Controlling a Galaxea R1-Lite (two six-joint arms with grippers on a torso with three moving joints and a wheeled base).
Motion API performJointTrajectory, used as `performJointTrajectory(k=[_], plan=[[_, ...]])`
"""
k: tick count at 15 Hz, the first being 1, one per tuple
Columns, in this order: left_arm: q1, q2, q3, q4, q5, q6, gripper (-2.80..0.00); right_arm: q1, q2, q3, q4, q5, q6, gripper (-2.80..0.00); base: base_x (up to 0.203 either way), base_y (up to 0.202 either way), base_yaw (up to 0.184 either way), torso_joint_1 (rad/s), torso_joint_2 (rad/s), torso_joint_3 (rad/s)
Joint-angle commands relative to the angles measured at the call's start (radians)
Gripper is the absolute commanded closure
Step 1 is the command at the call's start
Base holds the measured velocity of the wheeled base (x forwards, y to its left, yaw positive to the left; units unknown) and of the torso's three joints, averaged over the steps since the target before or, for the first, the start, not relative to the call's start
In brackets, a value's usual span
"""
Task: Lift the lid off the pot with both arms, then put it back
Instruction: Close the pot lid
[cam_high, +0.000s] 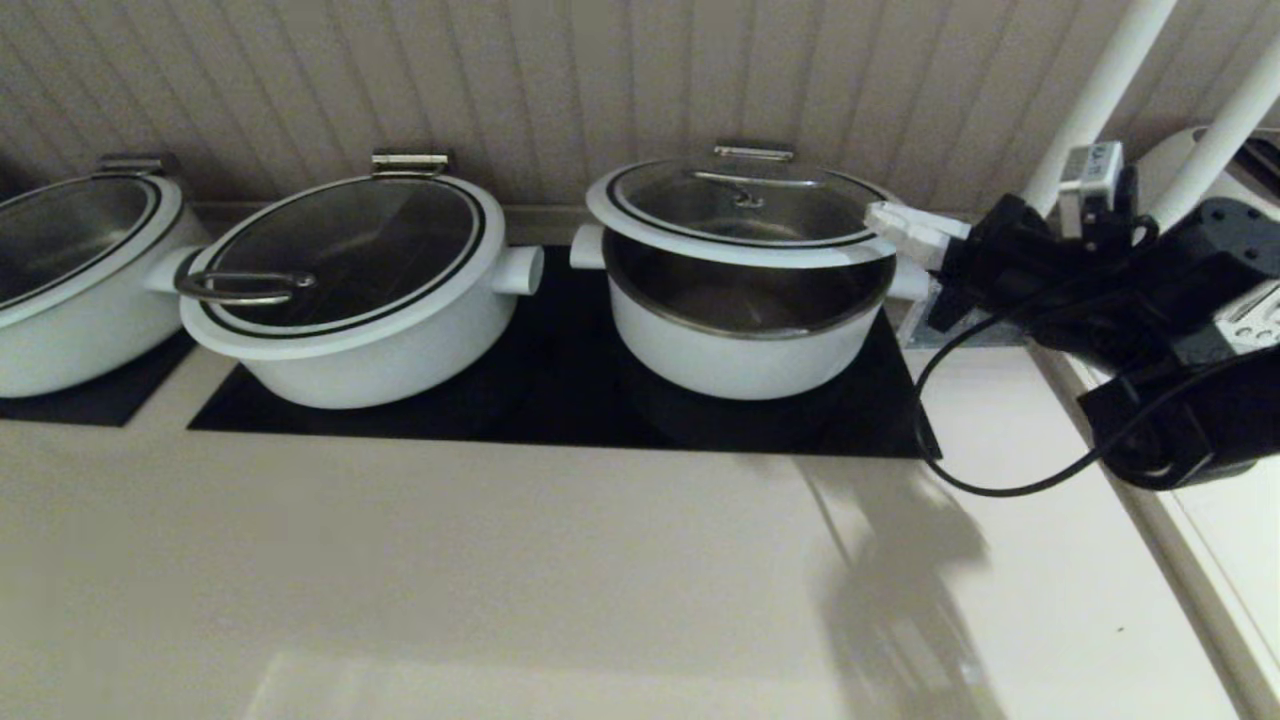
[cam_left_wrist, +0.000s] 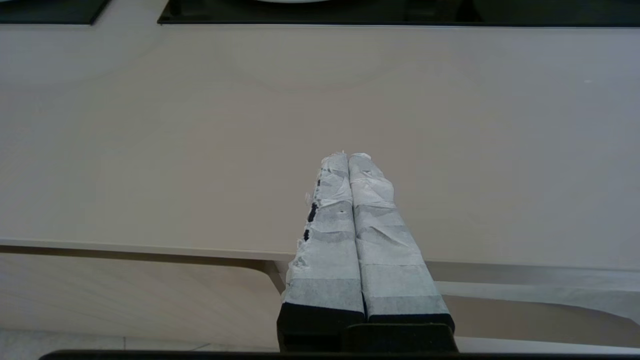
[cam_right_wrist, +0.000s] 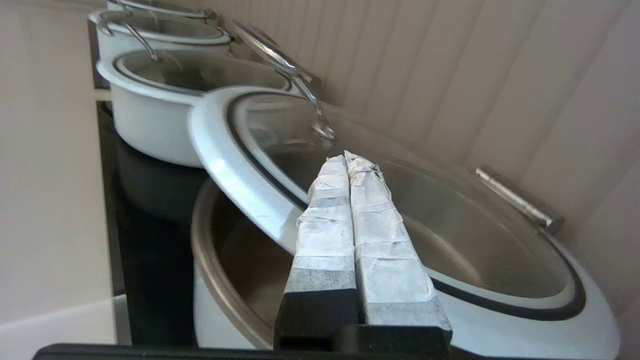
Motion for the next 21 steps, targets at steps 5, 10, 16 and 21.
performJointTrajectory(k=[5,10,16,21], plan=[[0.0,0.0,0.0,0.0,0.0,0.0,0.0,0.0,0.122,-0.026,-0.015,-0.001,-0.035,0.0,0.0,0.0,0.0,0.0,0.0,0.0],[0.0,-0.001,0.0,0.0,0.0,0.0,0.0,-0.001,0.145,-0.022,-0.019,-0.008,-0.043,0.0,0.0,0.0,0.0,0.0,0.0,0.0],[0.0,0.001,0.0,0.0,0.0,0.0,0.0,0.001,0.183,0.008,-0.033,-0.008,-0.085,0.0,0.0,0.0,0.0,0.0,0.0,0.0],[0.0,0.001,0.0,0.0,0.0,0.0,0.0,0.001,0.217,0.016,-0.045,-0.009,-0.094,0.0,0.0,0.0,0.0,0.0,0.0,0.0]])
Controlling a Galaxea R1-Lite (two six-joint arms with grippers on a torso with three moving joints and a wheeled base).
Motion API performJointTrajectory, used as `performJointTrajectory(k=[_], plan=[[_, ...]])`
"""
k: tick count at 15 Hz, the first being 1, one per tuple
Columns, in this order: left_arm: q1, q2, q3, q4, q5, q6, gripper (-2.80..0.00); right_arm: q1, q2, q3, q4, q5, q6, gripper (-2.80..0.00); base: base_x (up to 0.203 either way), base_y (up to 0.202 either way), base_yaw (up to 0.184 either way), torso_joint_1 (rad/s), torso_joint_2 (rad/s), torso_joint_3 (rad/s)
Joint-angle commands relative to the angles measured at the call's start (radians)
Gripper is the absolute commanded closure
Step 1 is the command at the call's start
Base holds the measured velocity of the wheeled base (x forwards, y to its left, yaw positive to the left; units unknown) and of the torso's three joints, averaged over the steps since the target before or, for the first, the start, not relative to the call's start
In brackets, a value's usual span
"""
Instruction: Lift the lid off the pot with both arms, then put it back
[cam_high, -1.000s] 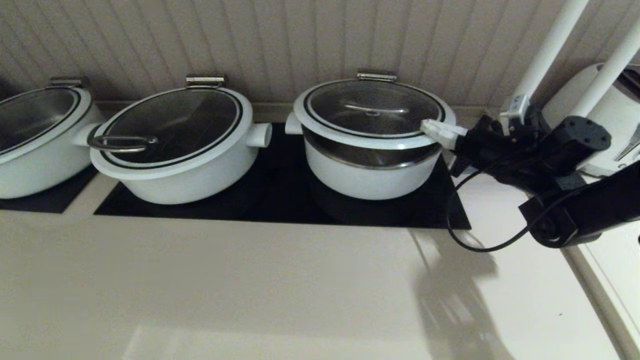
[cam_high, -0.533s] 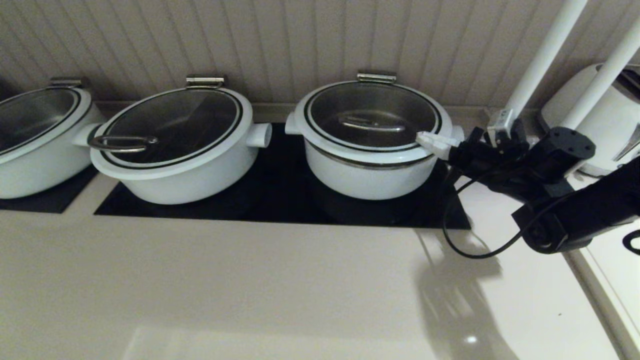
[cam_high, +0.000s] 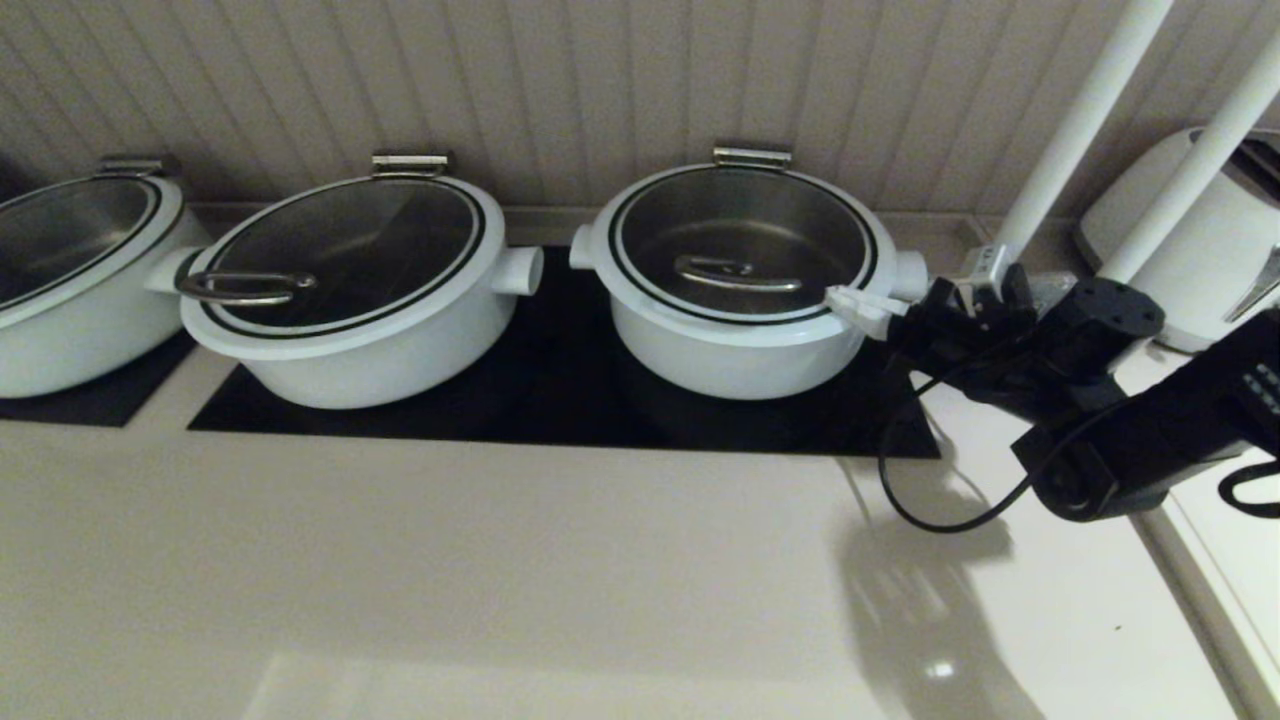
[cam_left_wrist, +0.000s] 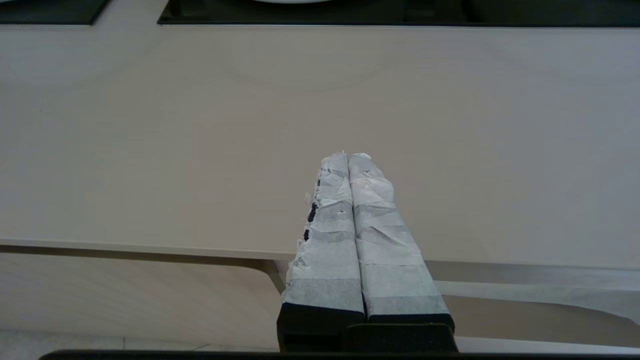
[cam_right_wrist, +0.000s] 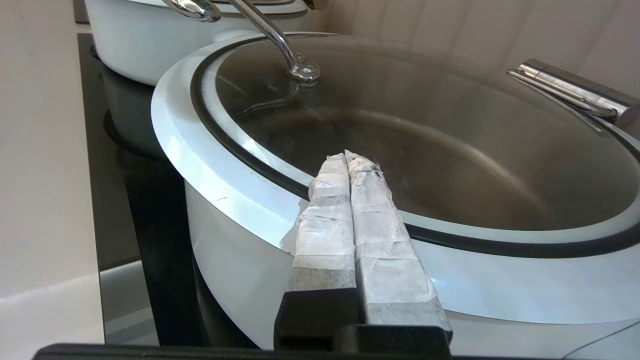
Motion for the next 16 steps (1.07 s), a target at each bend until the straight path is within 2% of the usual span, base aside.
performJointTrajectory(k=[1,4,8,14,16], plan=[[0.0,0.001,0.0,-0.001,0.0,0.0,0.0,0.0,0.014,0.003,-0.037,0.004,-0.001,0.0,0.0,0.0,0.0,0.0,0.0,0.0],[0.0,0.0,0.0,-0.001,0.0,0.0,0.0,-0.013,-0.016,0.006,-0.037,0.004,0.0,0.0,0.0,0.0,0.0,0.0,0.0,0.0],[0.0,0.001,0.0,-0.001,0.0,0.0,0.0,-0.059,-0.136,0.093,-0.036,0.003,0.009,0.0,0.0,0.0,0.0,0.0,0.0,0.0],[0.0,0.001,0.0,-0.001,0.0,0.0,0.0,-0.073,-0.43,0.265,-0.002,-0.027,0.052,0.0,0.0,0.0,0.0,0.0,0.0,0.0],[0.0,0.001,0.0,-0.001,0.0,0.0,0.0,-0.085,-0.551,0.313,0.043,-0.068,0.053,0.0,0.0,0.0,0.0,0.0,0.0,0.0]])
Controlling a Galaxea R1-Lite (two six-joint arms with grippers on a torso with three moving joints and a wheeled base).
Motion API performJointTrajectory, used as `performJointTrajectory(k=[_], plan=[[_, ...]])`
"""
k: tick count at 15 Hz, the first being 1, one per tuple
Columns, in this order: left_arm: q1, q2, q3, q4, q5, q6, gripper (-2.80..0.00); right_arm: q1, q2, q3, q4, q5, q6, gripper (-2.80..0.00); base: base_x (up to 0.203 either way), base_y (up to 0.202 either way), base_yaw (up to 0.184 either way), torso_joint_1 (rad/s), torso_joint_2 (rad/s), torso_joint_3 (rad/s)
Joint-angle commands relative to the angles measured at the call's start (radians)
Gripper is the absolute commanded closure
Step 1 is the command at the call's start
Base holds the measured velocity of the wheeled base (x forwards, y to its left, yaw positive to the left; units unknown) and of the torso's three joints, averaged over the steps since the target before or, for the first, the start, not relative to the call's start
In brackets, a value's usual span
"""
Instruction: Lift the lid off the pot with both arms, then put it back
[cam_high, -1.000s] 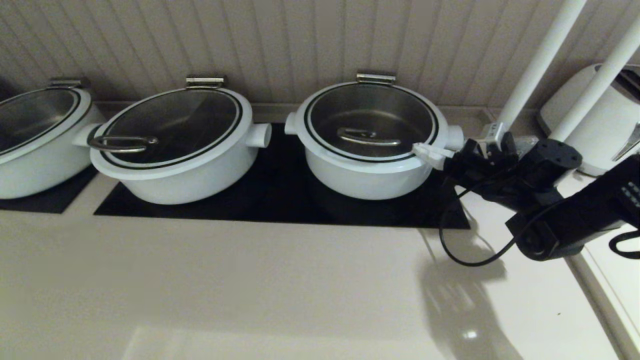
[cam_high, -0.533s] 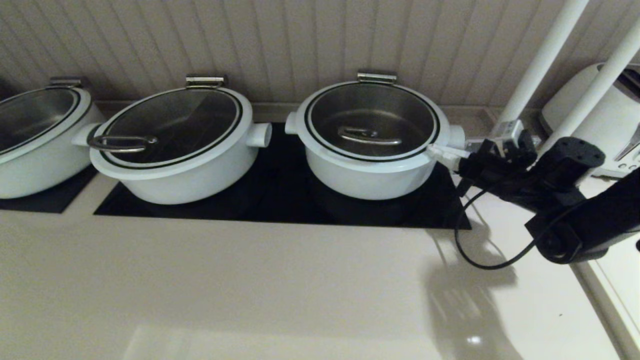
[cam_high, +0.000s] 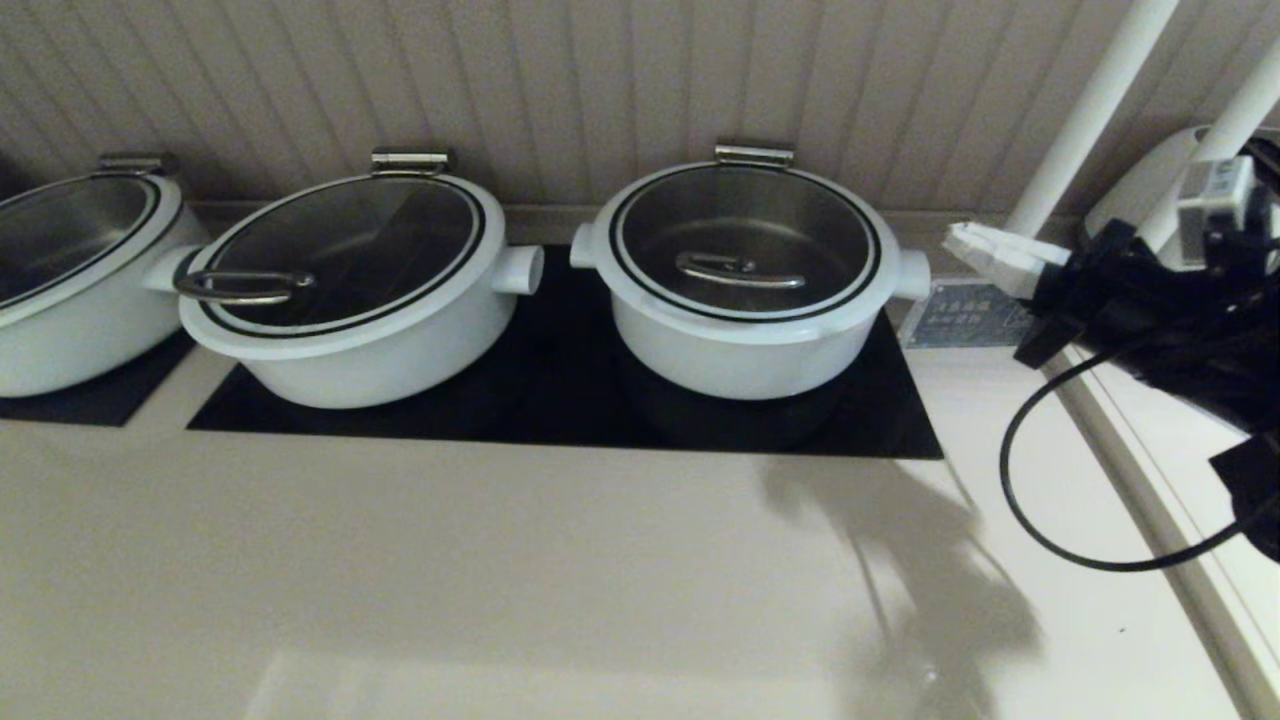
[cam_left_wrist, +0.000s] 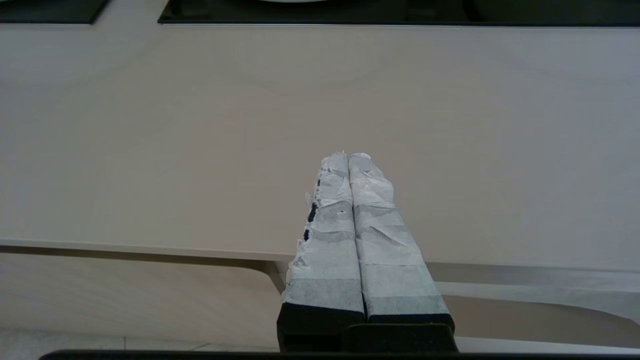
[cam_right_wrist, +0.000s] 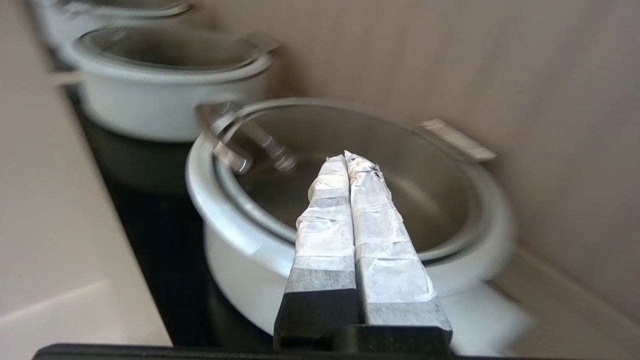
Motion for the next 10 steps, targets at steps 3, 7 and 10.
performJointTrajectory(k=[3,7,10], plan=[[0.0,0.001,0.0,0.0,0.0,0.0,0.0,-0.084,-0.275,0.182,0.073,-0.114,-0.011,0.0,0.0,0.0,0.0,0.0,0.0,0.0],[0.0,0.001,0.0,0.0,0.0,0.0,0.0,-0.243,-0.463,0.526,0.101,-0.15,0.008,0.0,0.0,0.0,0.0,0.0,0.0,0.0],[0.0,0.001,0.0,0.0,0.0,0.0,0.0,-0.262,-0.733,0.693,0.254,-0.155,0.089,0.0,0.0,0.0,0.0,0.0,0.0,0.0]])
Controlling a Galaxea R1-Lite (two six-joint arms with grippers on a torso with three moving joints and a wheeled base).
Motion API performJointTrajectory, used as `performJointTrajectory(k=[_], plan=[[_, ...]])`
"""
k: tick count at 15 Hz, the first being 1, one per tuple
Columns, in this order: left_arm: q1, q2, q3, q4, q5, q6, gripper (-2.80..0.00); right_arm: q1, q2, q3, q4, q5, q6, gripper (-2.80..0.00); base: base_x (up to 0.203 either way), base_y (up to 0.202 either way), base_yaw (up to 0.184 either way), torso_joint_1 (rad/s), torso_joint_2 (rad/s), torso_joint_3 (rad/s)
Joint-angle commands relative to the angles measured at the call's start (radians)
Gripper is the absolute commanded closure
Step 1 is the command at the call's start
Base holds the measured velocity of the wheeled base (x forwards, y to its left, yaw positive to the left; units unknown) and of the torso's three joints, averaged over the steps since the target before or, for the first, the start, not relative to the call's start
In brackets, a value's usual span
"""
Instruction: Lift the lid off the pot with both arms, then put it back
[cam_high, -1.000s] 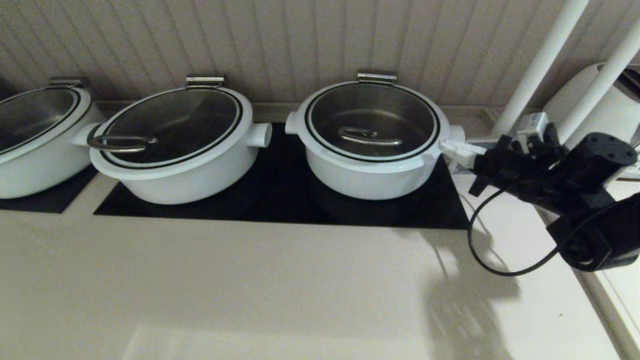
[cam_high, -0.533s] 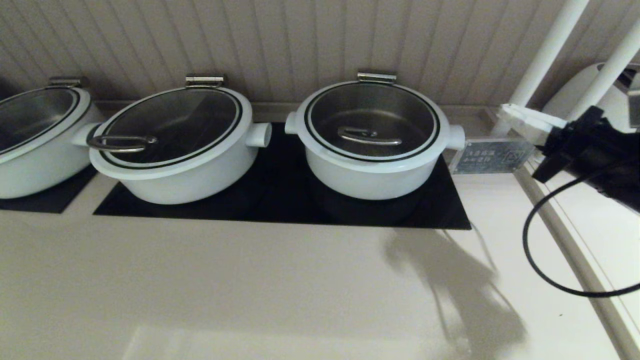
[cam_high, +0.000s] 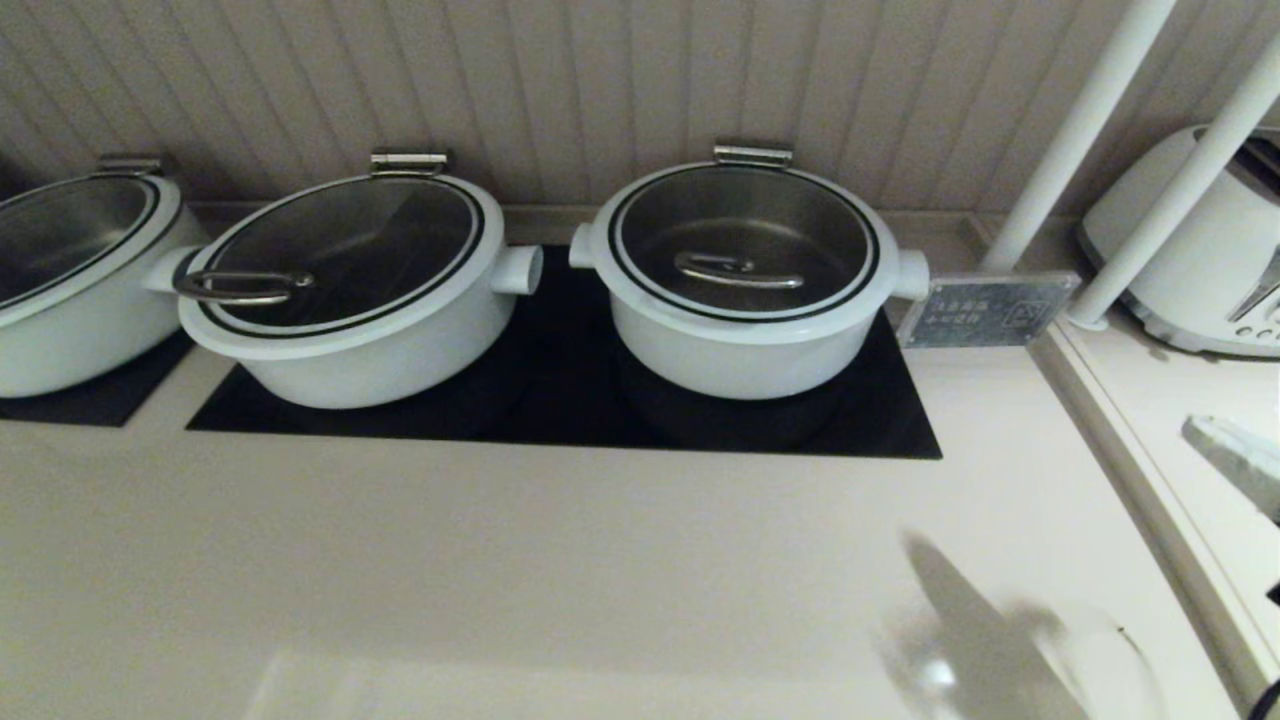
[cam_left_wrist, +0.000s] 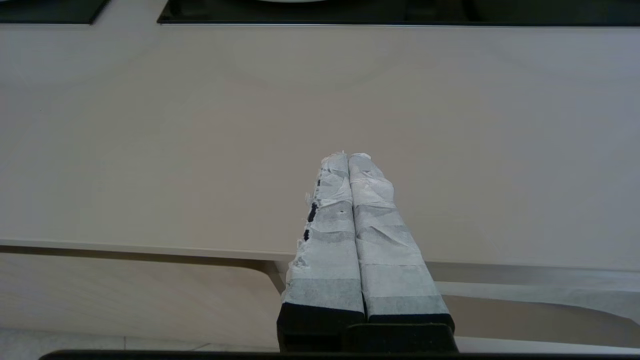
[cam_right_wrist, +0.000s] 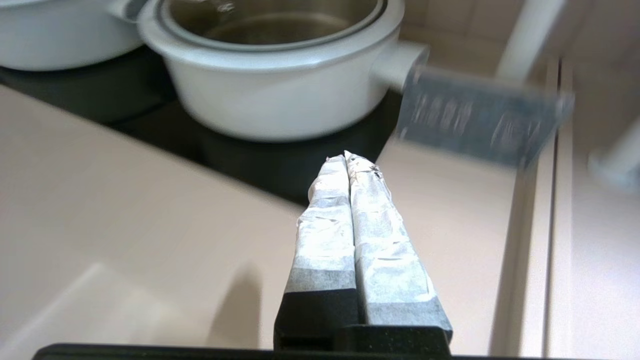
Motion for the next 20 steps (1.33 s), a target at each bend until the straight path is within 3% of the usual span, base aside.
performJointTrajectory(k=[1,3,5,9,12,13,17,20], plan=[[0.0,0.001,0.0,0.0,0.0,0.0,0.0,-0.008,-0.255,0.041,0.153,0.002,0.016,0.0,0.0,0.0,0.0,0.0,0.0,0.0],[0.0,0.001,0.0,0.0,0.0,0.0,0.0,0.01,-0.458,0.049,0.41,-0.047,0.031,0.0,0.0,0.0,0.0,0.0,0.0,0.0],[0.0,0.001,0.0,0.0,0.0,0.0,0.0,0.076,-0.624,0.054,0.625,-0.192,0.051,0.0,0.0,0.0,0.0,0.0,0.0,0.0],[0.0,0.001,0.0,0.0,0.0,0.0,0.0,0.159,-0.923,0.058,0.963,-0.389,0.044,0.0,0.0,0.0,0.0,0.0,0.01,0.001],[0.0,0.001,0.0,0.0,0.0,0.0,0.0,0.198,-1.11,0.028,1.246,-0.456,0.033,0.0,0.0,0.0,0.0,0.0,0.0,0.0],[0.0,0.001,0.0,0.0,0.0,0.0,0.0,0.204,-1.125,0.022,1.297,-0.493,0.033,0.0,0.0,0.0,0.0,0.0,0.0,0.0],[0.0,0.001,0.0,0.0,0.0,0.0,0.0,0.207,-1.125,0.052,1.24,-0.646,0.044,0.0,0.0,0.0,0.0,0.0,0.0,0.0],[0.0,0.001,0.0,0.0,0.0,0.0,0.0,0.208,-1.125,0.059,1.252,-0.583,-0.043,0.0,0.0,0.0,0.0,0.0,0.0,0.0]])
